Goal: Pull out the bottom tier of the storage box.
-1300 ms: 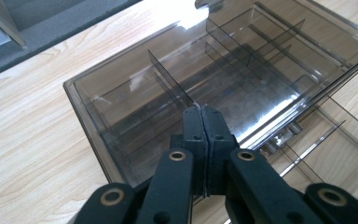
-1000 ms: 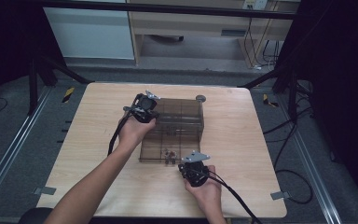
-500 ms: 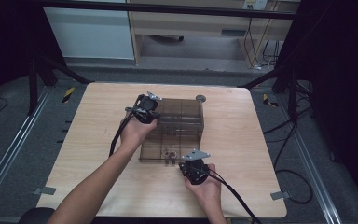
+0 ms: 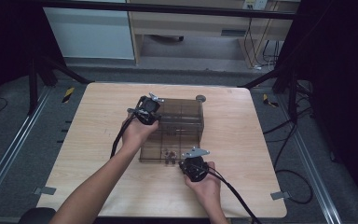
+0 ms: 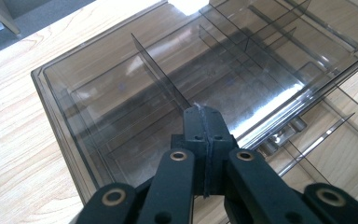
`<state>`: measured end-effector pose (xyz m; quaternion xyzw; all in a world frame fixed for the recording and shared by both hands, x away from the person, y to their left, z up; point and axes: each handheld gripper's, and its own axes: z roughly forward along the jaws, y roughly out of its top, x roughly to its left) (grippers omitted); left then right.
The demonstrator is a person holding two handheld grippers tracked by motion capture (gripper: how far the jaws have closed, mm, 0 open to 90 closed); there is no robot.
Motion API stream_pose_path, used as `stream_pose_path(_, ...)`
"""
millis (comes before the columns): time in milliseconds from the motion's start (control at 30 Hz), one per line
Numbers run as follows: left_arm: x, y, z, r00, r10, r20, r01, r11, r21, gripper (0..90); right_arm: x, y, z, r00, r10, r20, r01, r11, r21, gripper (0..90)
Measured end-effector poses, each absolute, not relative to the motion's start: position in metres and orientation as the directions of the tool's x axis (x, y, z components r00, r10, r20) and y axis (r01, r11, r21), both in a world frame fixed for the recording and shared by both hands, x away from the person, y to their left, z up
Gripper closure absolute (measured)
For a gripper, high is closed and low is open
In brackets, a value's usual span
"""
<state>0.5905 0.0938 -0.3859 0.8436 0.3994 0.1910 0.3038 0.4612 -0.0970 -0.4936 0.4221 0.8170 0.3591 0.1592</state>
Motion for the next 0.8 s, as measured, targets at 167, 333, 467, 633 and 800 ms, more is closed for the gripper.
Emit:
stream_pose_path(167,0.591,0.095,-0.386,0.607,0.791,0.072,0.56,-0.491,0.667,89.9,0.464,-0.097,-0.495,-0.594,0.803,0.04,0.577,0.391,0.717,90.0)
stream_pose_path(333,0.59,0.094,-0.386,0.607,0.791,0.075,0.561,-0.494,0.665,89.9,0.465,-0.096,-0.496,-0.597,0.801,0.046,0.583,0.394,0.711,90.0)
stream_pose_path(467,0.59,0.094,-0.386,0.607,0.791,0.077,0.56,-0.495,0.664,89.9,0.466,-0.096,-0.496,-0.599,0.799,0.041,0.578,0.397,0.713,90.0)
stream_pose_path(633,0.59,0.095,-0.386,0.608,0.791,0.072,0.562,-0.492,0.665,89.9,0.47,-0.097,-0.496,-0.594,0.803,0.042,0.581,0.393,0.713,90.0)
stream_pose_path(800,0.59,0.095,-0.386,0.61,0.79,0.07,0.563,-0.494,0.663,89.9,0.474,-0.098,-0.497,-0.588,0.808,0.051,0.588,0.383,0.712,90.0)
